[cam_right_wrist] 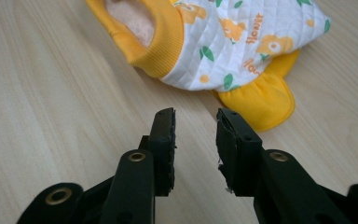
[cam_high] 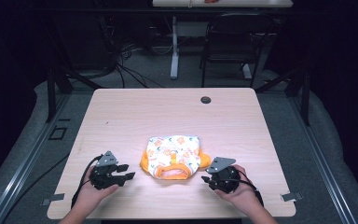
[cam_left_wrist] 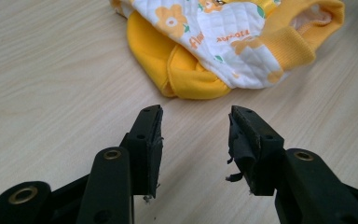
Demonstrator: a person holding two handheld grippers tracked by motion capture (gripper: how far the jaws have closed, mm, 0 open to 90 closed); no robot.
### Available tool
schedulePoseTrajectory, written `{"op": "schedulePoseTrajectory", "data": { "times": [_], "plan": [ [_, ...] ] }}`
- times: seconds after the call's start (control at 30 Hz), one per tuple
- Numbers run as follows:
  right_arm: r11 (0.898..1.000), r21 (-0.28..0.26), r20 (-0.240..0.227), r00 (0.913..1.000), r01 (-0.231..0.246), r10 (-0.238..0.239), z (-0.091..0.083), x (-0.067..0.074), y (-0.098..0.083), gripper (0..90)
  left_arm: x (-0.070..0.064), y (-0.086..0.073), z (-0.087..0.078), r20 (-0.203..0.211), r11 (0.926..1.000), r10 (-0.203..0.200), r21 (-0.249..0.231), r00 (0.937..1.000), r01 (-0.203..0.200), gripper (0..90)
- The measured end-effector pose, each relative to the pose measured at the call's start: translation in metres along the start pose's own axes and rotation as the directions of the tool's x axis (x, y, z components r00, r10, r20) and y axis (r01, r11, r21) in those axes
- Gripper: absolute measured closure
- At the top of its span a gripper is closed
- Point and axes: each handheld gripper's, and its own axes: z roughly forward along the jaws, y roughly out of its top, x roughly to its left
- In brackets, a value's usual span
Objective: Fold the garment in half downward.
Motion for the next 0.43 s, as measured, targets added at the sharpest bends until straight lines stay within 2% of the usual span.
{"op": "schedulePoseTrajectory", "data": {
  "times": [0.07,0.17,0.2,0.3,0.33,0.43],
  "plan": [
    [1.0,-0.011,0.001,0.9998,-0.021,0.021,-0.002,0.001,-0.005,67.1,0.002,-0.004,-0.003,0.003,0.9998,-0.015,-0.016,0.9999,0.015,54.3],
    [0.999,-0.019,0.008,0.9996,-0.027,0.027,-0.005,0.0,-0.008,67.0,0.004,-0.008,-0.007,0.01,0.9988,-0.037,-0.031,0.9993,0.037,54.1],
    [0.998,-0.042,0.006,0.9988,-0.048,0.048,-0.007,-0.001,-0.011,66.7,0.005,-0.01,-0.007,0.011,0.9983,-0.046,-0.036,0.9989,0.047,54.0],
    [0.996,-0.08,0.005,0.9989,-0.046,0.046,-0.009,-0.002,-0.013,66.4,0.009,-0.015,-0.007,0.028,0.9957,-0.077,-0.05,0.9966,0.078,53.1],
    [0.994,-0.102,0.028,0.9982,-0.05,0.053,-0.009,-0.002,-0.016,65.9,0.01,-0.017,-0.007,0.032,0.9946,-0.089,-0.05,0.9955,0.09,52.8],
    [0.993,-0.113,0.054,0.9974,-0.042,0.048,-0.008,-0.003,-0.017,64.3,0.01,-0.016,-0.006,0.02,0.995,-0.081,-0.057,0.9965,0.082,52.1]
  ]
}}
